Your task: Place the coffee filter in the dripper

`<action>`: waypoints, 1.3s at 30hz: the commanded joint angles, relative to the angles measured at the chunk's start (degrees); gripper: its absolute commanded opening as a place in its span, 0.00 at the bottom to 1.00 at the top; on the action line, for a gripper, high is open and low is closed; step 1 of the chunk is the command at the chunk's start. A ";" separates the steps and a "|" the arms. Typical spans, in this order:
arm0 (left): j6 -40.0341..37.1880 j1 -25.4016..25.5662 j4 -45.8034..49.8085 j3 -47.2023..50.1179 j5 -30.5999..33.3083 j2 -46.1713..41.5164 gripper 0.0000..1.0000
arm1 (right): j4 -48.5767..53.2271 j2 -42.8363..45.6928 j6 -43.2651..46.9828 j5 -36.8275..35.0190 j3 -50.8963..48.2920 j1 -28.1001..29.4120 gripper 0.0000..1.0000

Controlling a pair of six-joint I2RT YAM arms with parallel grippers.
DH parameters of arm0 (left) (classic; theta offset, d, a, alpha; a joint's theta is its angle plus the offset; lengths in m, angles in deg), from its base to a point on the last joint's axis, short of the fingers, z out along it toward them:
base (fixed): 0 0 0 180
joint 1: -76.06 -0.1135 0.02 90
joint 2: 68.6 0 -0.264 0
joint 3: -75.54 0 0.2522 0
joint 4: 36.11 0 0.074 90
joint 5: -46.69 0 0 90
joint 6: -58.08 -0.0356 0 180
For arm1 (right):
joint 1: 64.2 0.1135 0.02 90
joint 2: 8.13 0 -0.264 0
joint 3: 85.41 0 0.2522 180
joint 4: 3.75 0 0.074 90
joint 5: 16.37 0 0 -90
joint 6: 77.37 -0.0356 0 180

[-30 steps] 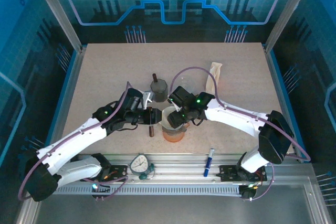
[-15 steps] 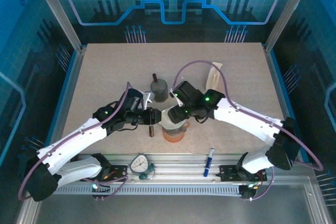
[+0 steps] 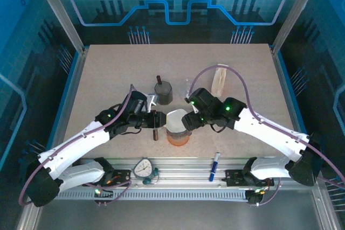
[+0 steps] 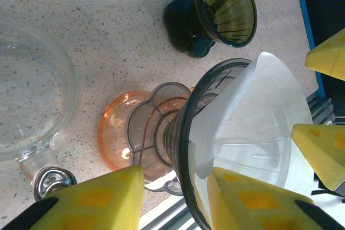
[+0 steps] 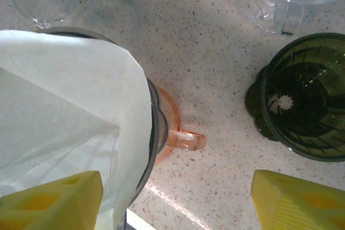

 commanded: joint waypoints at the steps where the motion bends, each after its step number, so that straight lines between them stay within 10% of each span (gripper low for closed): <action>1: 0.94 0.00 0.26 0.07 -0.70 -0.84 0.43 | 0.82 2.66 -1.10 -1.51 0.84 -0.36 0.74; 9: 2.31 0.03 0.44 -0.54 -0.50 -4.15 0.50 | 0.22 7.50 -0.58 -2.97 1.96 -0.34 0.75; 18: 2.06 -1.61 4.87 -0.74 10.33 -11.55 0.80 | -7.68 18.17 -1.55 -8.19 -7.06 -0.38 0.77; 26: 5.76 -15.12 3.20 5.39 7.68 -9.56 0.71 | -10.05 24.56 -3.72 -7.62 -14.82 -0.65 0.77; 39: 4.11 -15.35 -1.22 1.32 12.31 5.16 0.59 | -11.17 30.28 -4.91 -3.73 -24.24 -0.66 0.77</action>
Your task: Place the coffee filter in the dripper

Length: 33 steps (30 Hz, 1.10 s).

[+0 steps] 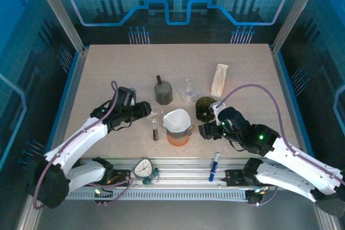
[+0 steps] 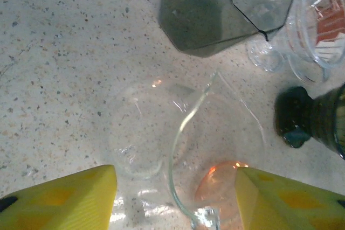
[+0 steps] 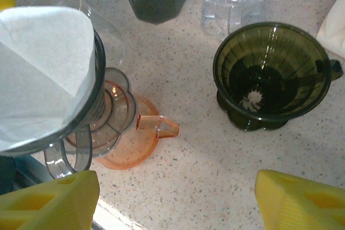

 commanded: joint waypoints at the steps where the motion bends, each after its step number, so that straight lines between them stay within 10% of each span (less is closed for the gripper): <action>1: -1.29 -0.31 -1.41 -1.94 2.49 2.51 0.58 | -1.05 1.93 -1.15 0.69 -1.95 -0.43 0.77; 33: -1.97 -0.32 14.94 -4.37 4.70 3.61 0.00 | -11.28 -2.52 -3.47 7.93 -13.12 -0.47 0.77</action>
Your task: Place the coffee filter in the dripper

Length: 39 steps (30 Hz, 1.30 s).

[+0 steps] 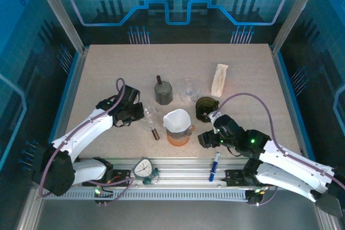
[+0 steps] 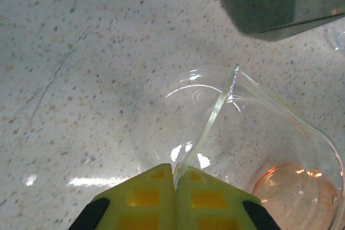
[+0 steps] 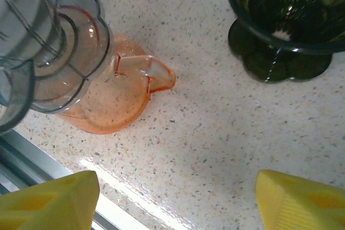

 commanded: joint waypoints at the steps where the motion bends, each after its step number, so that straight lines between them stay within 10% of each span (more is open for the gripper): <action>1: 2.52 -0.37 5.51 0.09 0.25 -2.19 0.00 | -6.48 -2.28 -1.81 4.45 -2.66 -0.45 0.77; 39: 7.08 -3.41 14.25 3.44 8.58 -13.71 0.00 | -46.71 -25.75 -6.32 18.39 -12.25 -1.94 0.50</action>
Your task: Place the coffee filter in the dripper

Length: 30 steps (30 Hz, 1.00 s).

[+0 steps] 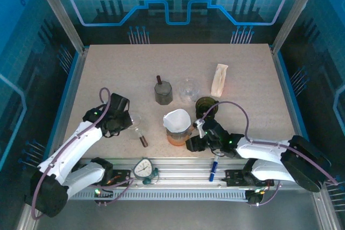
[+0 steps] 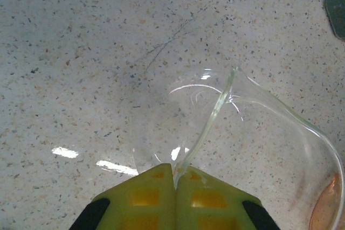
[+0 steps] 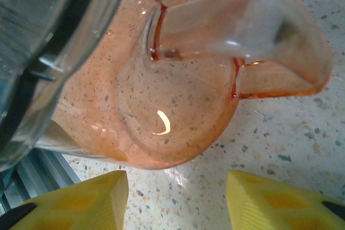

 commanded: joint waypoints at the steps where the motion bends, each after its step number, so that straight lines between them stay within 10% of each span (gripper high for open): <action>1: 0.58 -0.65 1.41 -0.46 0.66 -1.25 0.00 | -5.39 -2.65 -0.20 1.16 1.92 -0.80 0.50; 30: -0.31 -1.53 2.54 0.73 1.31 -4.85 0.00 | -13.69 -33.05 1.31 6.54 25.90 -1.89 0.44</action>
